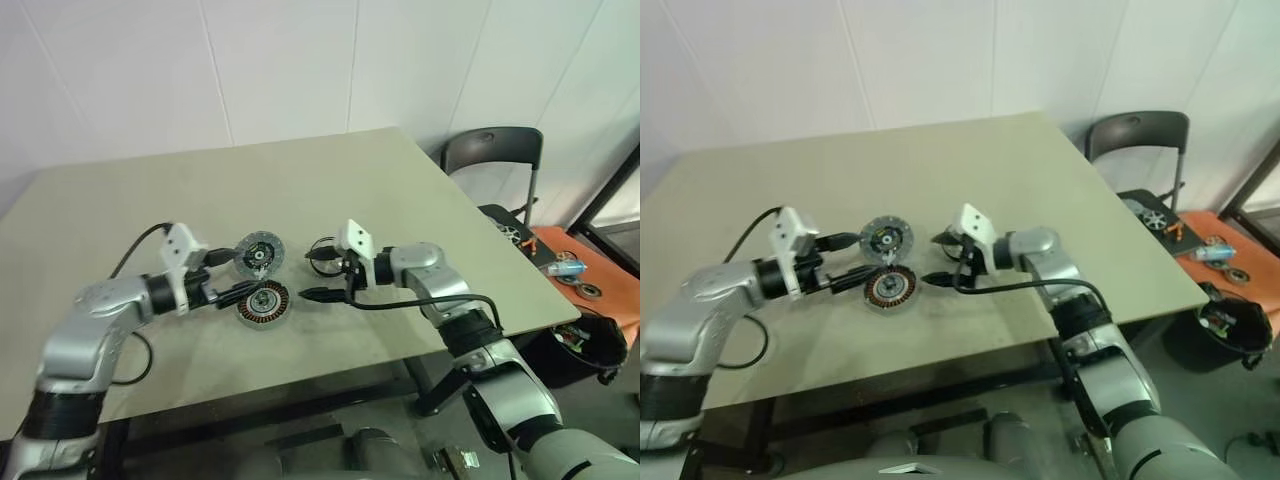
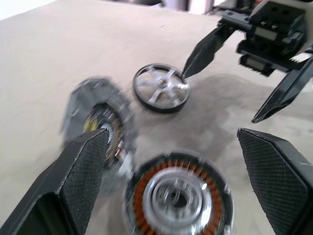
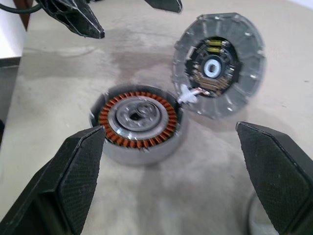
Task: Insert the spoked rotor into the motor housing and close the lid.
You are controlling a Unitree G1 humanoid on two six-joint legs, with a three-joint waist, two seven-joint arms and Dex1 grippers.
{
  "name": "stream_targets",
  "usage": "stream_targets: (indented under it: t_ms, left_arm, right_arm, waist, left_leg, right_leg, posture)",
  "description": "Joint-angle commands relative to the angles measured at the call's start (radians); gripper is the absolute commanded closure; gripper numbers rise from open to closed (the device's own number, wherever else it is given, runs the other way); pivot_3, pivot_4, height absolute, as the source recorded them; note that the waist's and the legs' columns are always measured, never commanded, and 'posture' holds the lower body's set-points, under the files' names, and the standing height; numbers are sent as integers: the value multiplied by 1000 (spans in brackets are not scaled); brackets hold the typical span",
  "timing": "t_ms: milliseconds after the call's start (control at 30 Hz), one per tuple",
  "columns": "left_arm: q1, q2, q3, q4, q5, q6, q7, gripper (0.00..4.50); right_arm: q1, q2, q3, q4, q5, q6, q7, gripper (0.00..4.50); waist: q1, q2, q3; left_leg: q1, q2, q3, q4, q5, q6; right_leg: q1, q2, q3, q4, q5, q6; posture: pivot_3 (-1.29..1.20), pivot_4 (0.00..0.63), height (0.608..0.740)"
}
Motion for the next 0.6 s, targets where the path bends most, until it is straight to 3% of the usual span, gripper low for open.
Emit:
stream_targets:
  t_ms: [33, 200, 367, 600]
  left_arm:
    - [109, 34, 170, -120, -67, 51, 43, 0]
    - [296, 11, 360, -170, -112, 53, 87, 0]
    - [423, -41, 451, -163, -111, 4, 118, 0]
    - [471, -109, 429, -187, -117, -37, 173, 0]
  right_arm:
    - [-70, 45, 12, -14, 12, 84, -18, 919]
    - [-116, 122, 50, 18, -22, 129, -70, 2663]
    - [-155, 196, 118, 159, -117, 64, -157, 4470]
    - [-218, 277, 118, 367, -181, -39, -254, 4470]
  waist:
    - [-5, 0, 0]
    - [-2, 0, 0]
    - [-3, 0, 0]
    - [-5, 0, 0]
  left_leg:
    - [0, 0, 0, 0, 0, 0]
    - [0, 0, -1, 0, 0, 0]
    - [0, 0, 0, 0, 0, 0]
    - [-1, 0, 0, 0, 0, 0]
  right_leg:
    - [0, 0, 0, 0, 0, 0]
    - [-1, 0, -1, 0, -2, -3]
    - [0, -1, -1, -1, -2, -3]
    - [-1, -1, -1, -1, -2, -3]
  posture:
    - [0, 0, 740]
    - [0, 0, 740]
    - [0, 0, 740]
    - [0, 0, 740]
